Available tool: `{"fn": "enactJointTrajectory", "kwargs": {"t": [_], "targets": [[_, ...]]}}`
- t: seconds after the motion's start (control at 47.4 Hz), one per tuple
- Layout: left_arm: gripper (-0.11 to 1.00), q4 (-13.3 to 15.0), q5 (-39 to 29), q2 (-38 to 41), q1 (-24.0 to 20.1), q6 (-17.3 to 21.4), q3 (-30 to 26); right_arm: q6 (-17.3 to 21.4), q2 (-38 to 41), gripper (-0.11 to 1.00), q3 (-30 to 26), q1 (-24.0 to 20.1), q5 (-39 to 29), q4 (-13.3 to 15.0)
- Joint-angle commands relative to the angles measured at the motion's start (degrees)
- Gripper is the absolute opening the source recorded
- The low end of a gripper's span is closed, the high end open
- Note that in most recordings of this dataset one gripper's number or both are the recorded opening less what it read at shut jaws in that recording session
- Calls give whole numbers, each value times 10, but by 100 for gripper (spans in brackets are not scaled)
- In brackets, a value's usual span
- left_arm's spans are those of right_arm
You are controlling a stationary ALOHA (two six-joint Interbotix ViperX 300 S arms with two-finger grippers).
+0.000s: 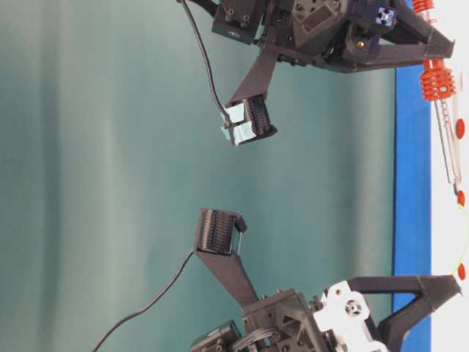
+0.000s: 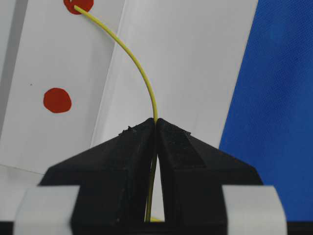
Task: Touch the tip of the soldering iron to the tip of the solder at the mark.
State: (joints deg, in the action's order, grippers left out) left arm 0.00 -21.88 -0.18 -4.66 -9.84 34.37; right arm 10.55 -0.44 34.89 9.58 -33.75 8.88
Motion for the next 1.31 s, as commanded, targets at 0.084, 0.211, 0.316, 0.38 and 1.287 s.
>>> {"fn": "enactJointTrajectory", "kwargs": {"t": [0.084,0.211,0.316,0.38,1.287], "targets": [[2,0,0,-8,0,1,-12,-1,-7,6,-13,-1,-6,1],[2,-1,-1,-8,0,2,-12,-1,-7,6,-14,-1,-11,1],[2,-1,-1,-8,0,2,-13,0,-7,6,-15,-1,-12,1],[2,-1,-1,-8,0,2,-13,-1,-7,6,-15,-1,-12,0],[2,0,-2,-4,0,4,-21,-2,1,6,-30,-6,-33,1]]}}
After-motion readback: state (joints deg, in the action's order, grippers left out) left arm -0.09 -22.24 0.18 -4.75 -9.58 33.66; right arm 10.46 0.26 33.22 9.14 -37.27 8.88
